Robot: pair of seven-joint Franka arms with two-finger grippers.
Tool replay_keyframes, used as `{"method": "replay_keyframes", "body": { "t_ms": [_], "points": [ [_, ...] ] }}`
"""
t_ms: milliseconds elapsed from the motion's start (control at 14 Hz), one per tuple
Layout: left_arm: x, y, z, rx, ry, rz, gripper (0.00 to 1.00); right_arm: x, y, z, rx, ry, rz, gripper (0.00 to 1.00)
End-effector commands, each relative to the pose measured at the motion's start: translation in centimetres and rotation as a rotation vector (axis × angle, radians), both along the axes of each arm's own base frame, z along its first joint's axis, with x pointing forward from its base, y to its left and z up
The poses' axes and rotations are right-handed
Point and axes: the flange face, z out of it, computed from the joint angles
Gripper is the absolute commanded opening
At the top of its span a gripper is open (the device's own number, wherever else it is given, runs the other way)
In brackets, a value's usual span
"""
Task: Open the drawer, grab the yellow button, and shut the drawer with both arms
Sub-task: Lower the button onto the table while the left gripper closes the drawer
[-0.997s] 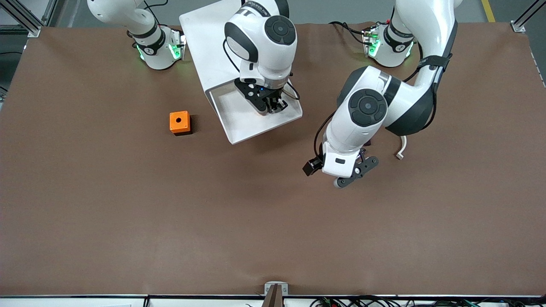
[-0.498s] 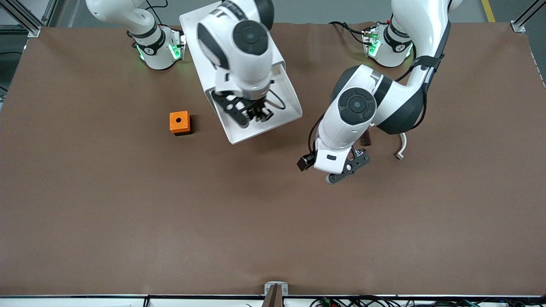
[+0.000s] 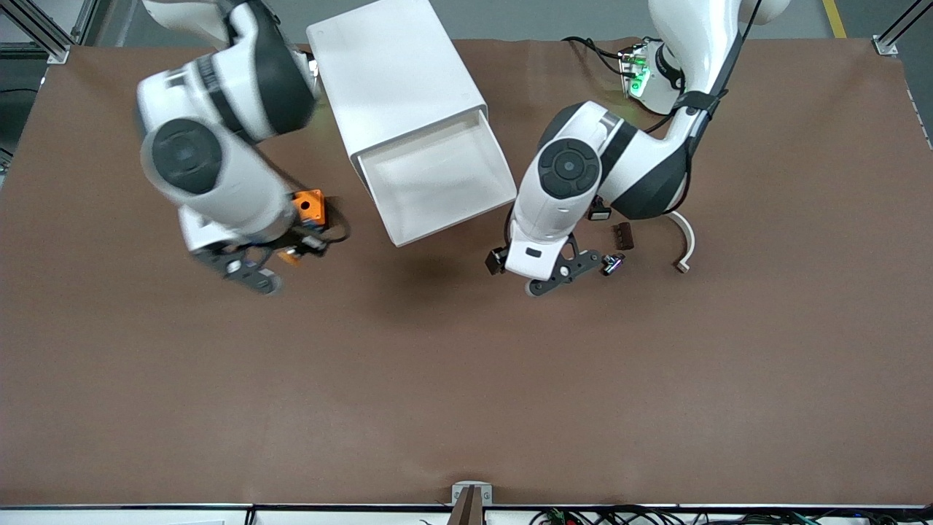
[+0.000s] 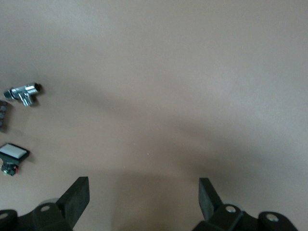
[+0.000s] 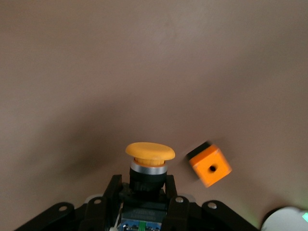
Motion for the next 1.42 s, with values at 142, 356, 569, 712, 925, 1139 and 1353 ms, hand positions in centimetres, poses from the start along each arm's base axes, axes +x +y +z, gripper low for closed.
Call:
{"method": "replay_keyframes", "body": {
  "t_ms": [142, 356, 569, 712, 925, 1139, 1353],
  "points": [
    [-2.8, -3.4, -1.8, 0.030, 0.003, -0.008, 1.00, 2.4, -13.7, -6.4, 0.072, 0.005, 0.157, 0.00],
    [-4.6, -5.5, -1.8, 0.030, 0.006, -0.024, 1.00, 2.6, -22.2, -11.0, 0.090, -0.042, 0.242, 0.00],
    [-6.1, -7.0, -2.2, 0.026, 0.016, -0.039, 1.00, 1.9, -28.0, -14.5, 0.089, -0.093, 0.292, 0.00],
    [-7.2, -8.2, -2.2, 0.025, 0.020, -0.034, 1.00, 0.7, -31.5, -17.3, 0.079, -0.146, 0.339, 0.00],
    [-8.2, -9.3, -2.6, -0.013, 0.071, -0.021, 1.00, -0.3, -34.2, -19.8, 0.047, -0.217, 0.353, 0.00],
    [-8.8, -9.9, -2.7, -0.063, 0.129, 0.006, 1.00, -1.3, -39.0, -24.4, 0.029, -0.225, 0.375, 0.00],
    [-9.4, -10.5, -3.2, -0.115, 0.199, 0.040, 1.00, -2.1, -41.6, -27.8, 0.026, -0.219, 0.387, 0.00]
  ]
}}
